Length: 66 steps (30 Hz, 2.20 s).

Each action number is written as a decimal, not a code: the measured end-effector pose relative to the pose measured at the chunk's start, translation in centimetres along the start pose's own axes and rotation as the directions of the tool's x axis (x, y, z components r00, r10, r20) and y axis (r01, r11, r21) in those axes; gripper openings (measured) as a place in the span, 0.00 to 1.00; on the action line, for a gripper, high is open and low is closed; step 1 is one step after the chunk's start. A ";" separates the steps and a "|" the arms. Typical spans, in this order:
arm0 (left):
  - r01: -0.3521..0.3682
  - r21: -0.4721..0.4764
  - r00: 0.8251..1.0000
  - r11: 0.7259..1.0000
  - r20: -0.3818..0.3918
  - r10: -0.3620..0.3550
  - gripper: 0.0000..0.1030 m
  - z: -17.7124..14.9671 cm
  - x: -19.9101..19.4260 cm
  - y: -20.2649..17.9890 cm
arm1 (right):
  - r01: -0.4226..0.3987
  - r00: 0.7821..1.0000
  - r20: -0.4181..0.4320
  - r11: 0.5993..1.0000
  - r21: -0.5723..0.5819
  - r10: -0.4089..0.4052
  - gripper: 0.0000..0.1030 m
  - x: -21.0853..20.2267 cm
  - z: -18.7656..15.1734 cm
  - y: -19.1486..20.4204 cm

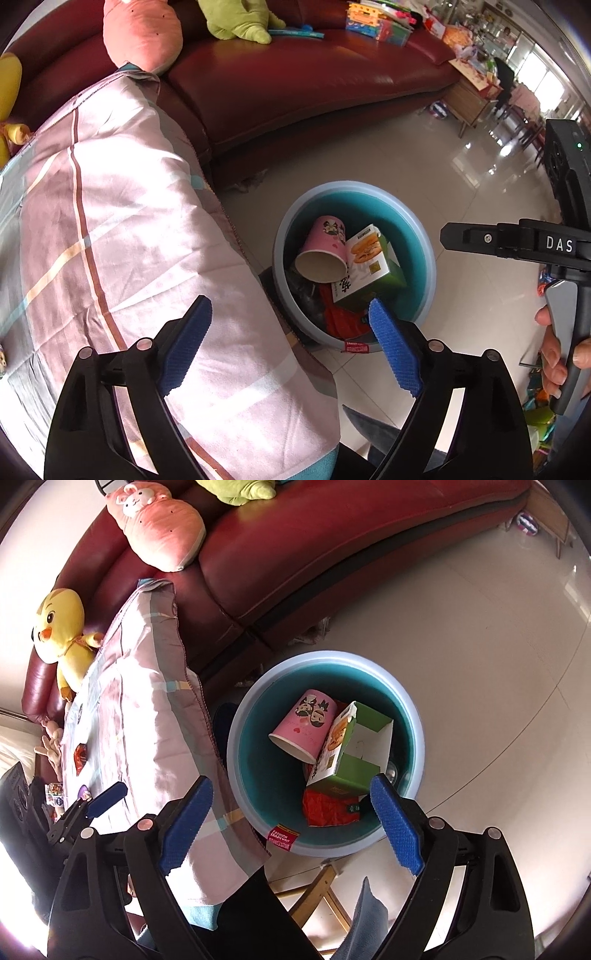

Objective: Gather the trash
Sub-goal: 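Move both tools back over the table toward the clear lid and green-lidded cup, then grasp the clear red-rimmed lid with the right tool while the left tool grasps the small cup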

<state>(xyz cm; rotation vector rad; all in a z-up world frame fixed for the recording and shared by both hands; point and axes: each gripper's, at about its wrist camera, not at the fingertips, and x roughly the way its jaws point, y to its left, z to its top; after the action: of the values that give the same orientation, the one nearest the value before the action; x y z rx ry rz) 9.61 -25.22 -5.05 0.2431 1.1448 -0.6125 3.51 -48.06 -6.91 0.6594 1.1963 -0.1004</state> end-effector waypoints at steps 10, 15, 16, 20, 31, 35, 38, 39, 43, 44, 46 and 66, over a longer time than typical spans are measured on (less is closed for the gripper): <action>0.005 -0.062 1.000 0.998 0.029 -0.003 0.88 -2.7 -2.7 3.9 | 0.018 1.000 -0.024 0.998 -0.066 -0.020 0.81 0.4 -1.8 4.0; -0.008 -0.120 0.999 0.993 0.050 0.014 0.88 -4.4 -4.4 7.4 | 0.014 0.999 -0.042 0.994 -0.110 -0.019 0.81 1.1 -3.0 7.3; -0.010 -0.132 0.998 0.991 0.055 0.018 0.88 -4.8 -4.8 8.0 | 0.011 0.999 -0.045 0.993 -0.120 -0.016 0.81 1.2 -3.3 8.0; -0.020 -0.175 0.997 0.984 0.071 0.033 0.88 -6.4 -6.2 10.8 | 0.015 0.999 -0.048 0.987 -0.163 -0.023 0.81 1.6 -4.6 10.8; -0.033 -0.291 0.991 0.956 0.117 0.070 0.89 -12.2 -10.1 18.4 | 0.013 0.994 -0.099 0.950 -0.313 -0.046 0.81 3.4 -9.1 19.6; -0.045 -0.330 0.989 0.943 0.121 0.089 0.89 -14.9 -11.2 21.0 | 0.000 0.991 -0.121 0.929 -0.371 -0.049 0.81 4.2 -11.2 22.9; -0.065 -0.355 0.987 0.933 0.118 0.113 0.89 -16.8 -12.0 22.8 | -0.008 0.988 -0.144 0.916 -0.400 -0.054 0.81 5.0 -12.6 24.8; -0.068 -0.365 0.986 0.928 0.118 0.119 0.89 -17.4 -12.3 23.5 | -0.011 0.987 -0.153 0.911 -0.412 -0.057 0.81 5.4 -13.3 25.5; -0.077 -0.416 0.983 0.906 0.119 0.138 0.89 -19.8 -13.1 26.1 | -0.024 0.980 -0.186 0.892 -0.452 -0.068 0.81 6.9 -15.5 28.1; -0.081 -0.427 0.983 0.900 0.118 0.144 0.89 -20.5 -13.3 26.8 | -0.028 0.978 -0.197 0.886 -0.463 -0.071 0.81 7.3 -16.1 28.8; -0.086 -0.452 0.982 0.888 0.113 0.153 0.89 -21.7 -13.4 28.1 | -0.039 0.973 -0.216 0.874 -0.484 -0.076 0.81 8.0 -17.2 29.9; -0.124 -0.606 0.976 0.786 0.069 0.207 0.89 -29.0 -14.0 34.9 | -0.088 0.947 -0.281 0.710 -0.699 -0.159 0.81 13.5 -26.9 37.2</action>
<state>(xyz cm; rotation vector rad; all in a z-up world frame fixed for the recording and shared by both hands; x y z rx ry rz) 3.18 21.70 -8.54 -0.2420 1.1184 -0.0820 1.59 -0.26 -8.68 -0.0453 1.4361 0.4453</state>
